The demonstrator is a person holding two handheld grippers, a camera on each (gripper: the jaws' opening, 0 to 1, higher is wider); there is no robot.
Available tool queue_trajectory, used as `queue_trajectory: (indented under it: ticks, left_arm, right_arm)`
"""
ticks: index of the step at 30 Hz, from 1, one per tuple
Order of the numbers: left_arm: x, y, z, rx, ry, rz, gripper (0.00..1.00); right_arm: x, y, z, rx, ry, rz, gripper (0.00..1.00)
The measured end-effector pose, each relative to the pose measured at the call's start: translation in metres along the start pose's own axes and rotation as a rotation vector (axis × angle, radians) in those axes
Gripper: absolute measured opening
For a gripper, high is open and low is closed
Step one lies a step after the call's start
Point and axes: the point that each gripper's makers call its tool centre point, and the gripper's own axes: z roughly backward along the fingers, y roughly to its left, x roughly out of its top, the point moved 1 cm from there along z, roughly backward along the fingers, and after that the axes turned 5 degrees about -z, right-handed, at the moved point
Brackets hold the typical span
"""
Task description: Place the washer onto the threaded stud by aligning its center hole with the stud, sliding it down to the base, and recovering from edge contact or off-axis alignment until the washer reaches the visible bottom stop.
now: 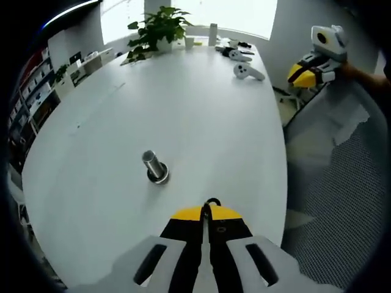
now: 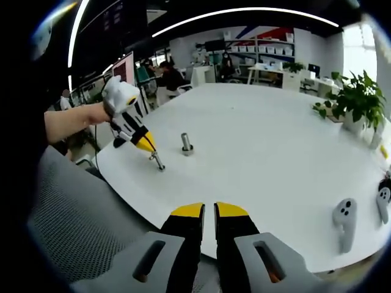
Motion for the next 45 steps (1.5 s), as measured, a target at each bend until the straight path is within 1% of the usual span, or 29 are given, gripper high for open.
queue_trajectory:
  ticks: [2,5,7,11,15,19,23,25,29,34,35,40,45]
  left_arm:
    - [-0.0004,0.0001,-0.001,-0.003,0.001,0.008,0.0]
    - [-0.0058,0.002,-0.0027,0.0,0.023,0.014,0.0]
    - [-0.0078,0.0029,-0.003,0.002,0.027,0.005,0.0]
    - [-0.0046,0.0029,-0.0013,0.001,0.007,0.022,0.0]
    - [-0.0035,0.0047,-0.001,0.007,0.006,0.02,0.0]
    - [-0.005,0.0038,-0.002,-0.002,0.016,0.02,0.0]
    - [-0.0042,0.0021,-0.0012,-0.008,0.014,0.024,0.0]
    - [-0.0066,-0.0004,-0.0016,-0.026,0.028,0.026,0.0]
    - [-0.0061,0.0013,-0.0018,-0.011,0.027,0.006,0.04]
    - [-0.0021,0.0019,-0.001,-0.005,0.01,0.003,0.02]
    - [-0.0018,0.0018,-0.001,-0.005,0.009,0.001,0.0]
    - [-0.002,0.0011,-0.0007,-0.008,0.013,-0.01,0.0]
    - [-0.0028,0.0029,-0.0005,-0.007,0.014,0.009,0.0]
  right_arm:
    - [0.0001,-0.0003,0.0001,-0.001,-0.001,0.0,0.09]
    - [0.0001,-0.0002,0.0,-0.001,-0.001,-0.002,0.09]
    - [0.0002,-0.0004,0.0001,-0.002,-0.002,-0.003,0.09]
    - [0.0002,-0.0008,0.0,-0.002,-0.003,-0.004,0.09]
    - [-0.0003,-0.0002,-0.0003,0.001,0.0,-0.004,0.09]
    - [-0.0001,-0.0002,-0.0004,0.001,-0.001,-0.006,0.09]
    - [0.0001,0.0011,-0.0012,0.003,-0.001,-0.006,0.09]
    - [0.0001,0.0014,-0.0013,0.005,-0.001,-0.005,0.09]
    - [0.0003,0.0008,-0.001,0.006,-0.002,-0.005,0.09]
    - [0.0005,0.001,-0.0009,0.009,-0.005,-0.007,0.09]
    - [0.0005,0.001,-0.0009,0.01,-0.004,-0.007,0.09]
    - [0.0008,0.0009,-0.0008,0.012,-0.007,-0.009,0.09]
    - [0.0007,0.0002,-0.0006,0.012,-0.008,-0.009,0.09]
